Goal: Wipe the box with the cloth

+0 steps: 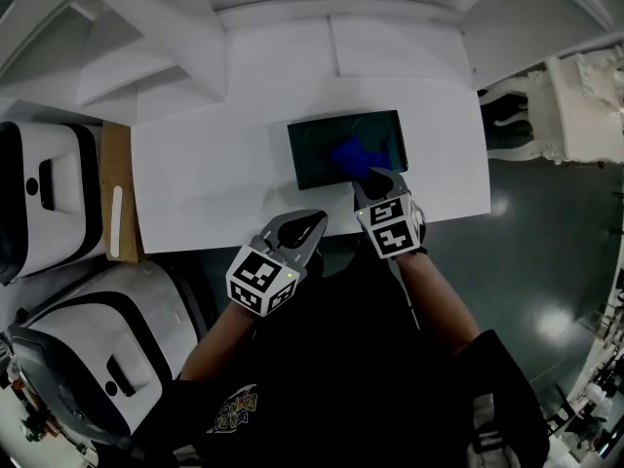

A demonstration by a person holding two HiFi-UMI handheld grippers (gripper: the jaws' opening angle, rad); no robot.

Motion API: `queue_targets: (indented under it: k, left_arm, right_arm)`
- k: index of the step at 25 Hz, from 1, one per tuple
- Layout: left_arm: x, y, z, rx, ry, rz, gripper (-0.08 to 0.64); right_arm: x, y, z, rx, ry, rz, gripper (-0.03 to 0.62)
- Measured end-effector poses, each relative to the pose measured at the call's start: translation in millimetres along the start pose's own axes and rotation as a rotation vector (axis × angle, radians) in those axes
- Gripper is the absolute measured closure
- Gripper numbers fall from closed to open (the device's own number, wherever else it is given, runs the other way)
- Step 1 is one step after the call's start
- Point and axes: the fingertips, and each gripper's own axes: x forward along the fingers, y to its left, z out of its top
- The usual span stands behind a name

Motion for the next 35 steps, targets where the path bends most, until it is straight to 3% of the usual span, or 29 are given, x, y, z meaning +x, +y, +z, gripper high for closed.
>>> queue_targets:
  k: [25,35]
  left_arm:
    - [-52,31,-14,-0.018,-0.016,0.021,0.560]
    - [-58,33,-17,-0.016,-0.013,0.010,0.560]
  right_arm:
    - [22,93,34,-0.129,0.010,0.091,0.472]
    - [22,100,34,-0.116,0.002,0.094,0.471]
